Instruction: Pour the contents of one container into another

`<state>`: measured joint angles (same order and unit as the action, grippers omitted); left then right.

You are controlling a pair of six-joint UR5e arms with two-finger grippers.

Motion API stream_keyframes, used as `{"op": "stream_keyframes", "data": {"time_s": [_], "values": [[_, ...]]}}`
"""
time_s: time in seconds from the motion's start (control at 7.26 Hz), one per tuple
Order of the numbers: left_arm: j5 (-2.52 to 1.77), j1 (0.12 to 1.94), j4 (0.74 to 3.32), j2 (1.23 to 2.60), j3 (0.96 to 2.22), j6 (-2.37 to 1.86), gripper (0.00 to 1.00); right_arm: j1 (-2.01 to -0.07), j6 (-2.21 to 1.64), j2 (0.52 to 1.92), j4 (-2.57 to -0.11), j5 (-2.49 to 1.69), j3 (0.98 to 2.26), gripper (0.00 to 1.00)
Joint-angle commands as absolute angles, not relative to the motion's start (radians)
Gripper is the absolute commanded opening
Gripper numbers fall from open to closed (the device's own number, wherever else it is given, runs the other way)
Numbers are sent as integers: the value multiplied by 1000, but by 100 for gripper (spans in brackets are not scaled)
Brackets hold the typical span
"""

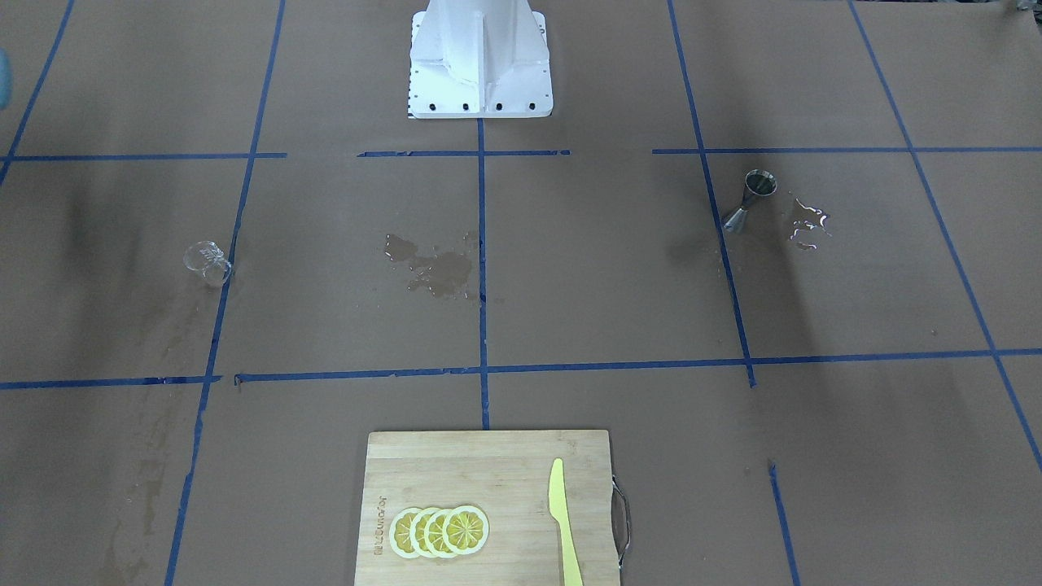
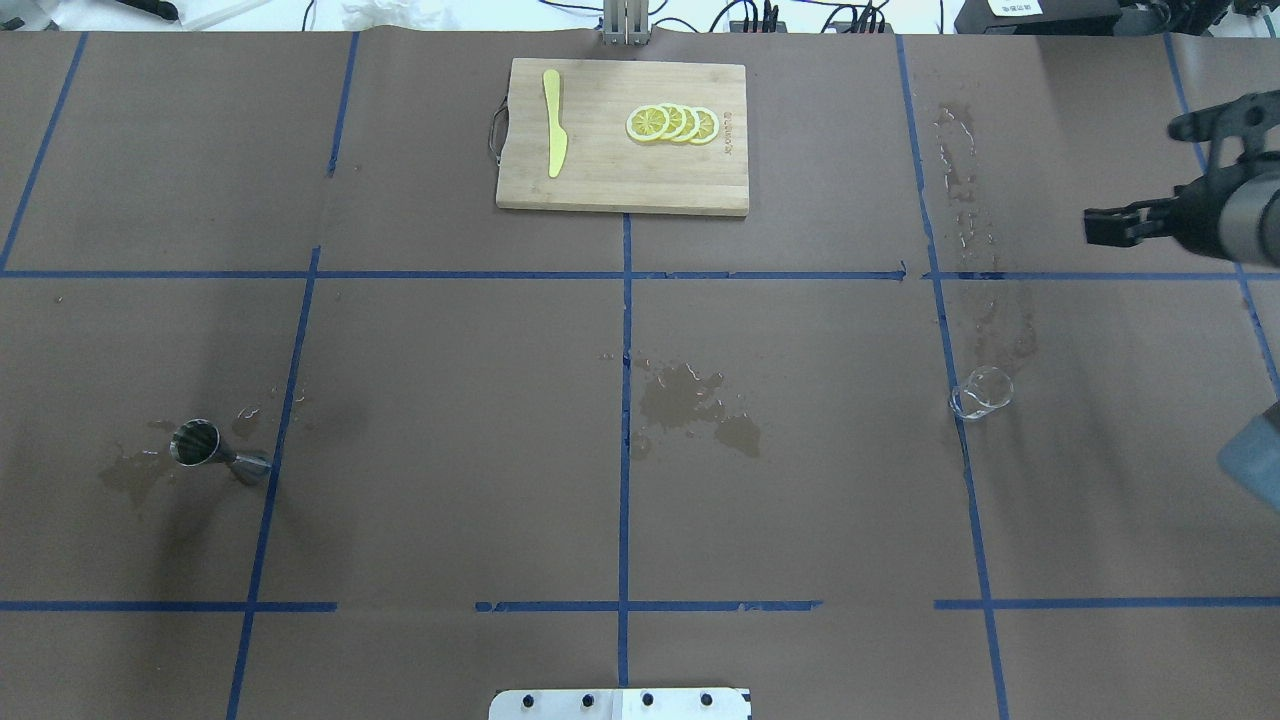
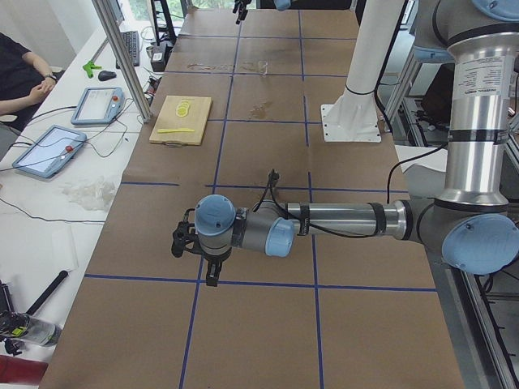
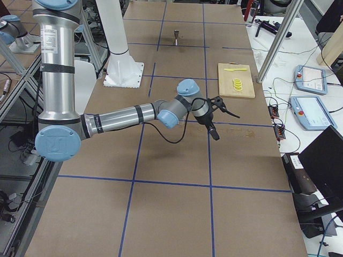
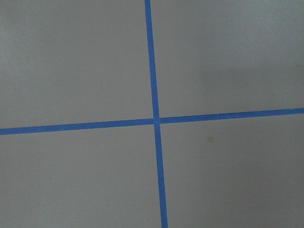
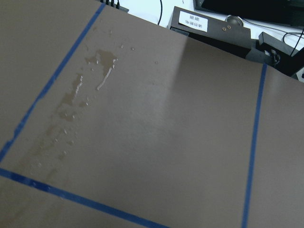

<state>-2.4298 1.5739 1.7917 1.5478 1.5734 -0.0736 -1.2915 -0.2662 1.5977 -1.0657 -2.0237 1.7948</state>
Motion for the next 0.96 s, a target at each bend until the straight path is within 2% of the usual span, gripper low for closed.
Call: {"op": "stream_keyframes", "data": {"time_s": [0.0, 0.14, 0.41, 0.83], "values": [[-2430, 1574, 1792, 1548, 1572, -74, 100, -1541, 114, 1592, -1326, -2251, 1773, 100], [-2430, 1574, 1792, 1546, 1572, -74, 100, -1577, 133, 1600, -1435, -2288, 1775, 100], [-2430, 1574, 1792, 1543, 1572, -74, 100, -1578, 120, 1692, -1463, -2286, 1752, 100], [-2430, 1574, 1792, 1545, 1574, -74, 100, -1578, 109, 1698, -1629, -2298, 1750, 100]]}}
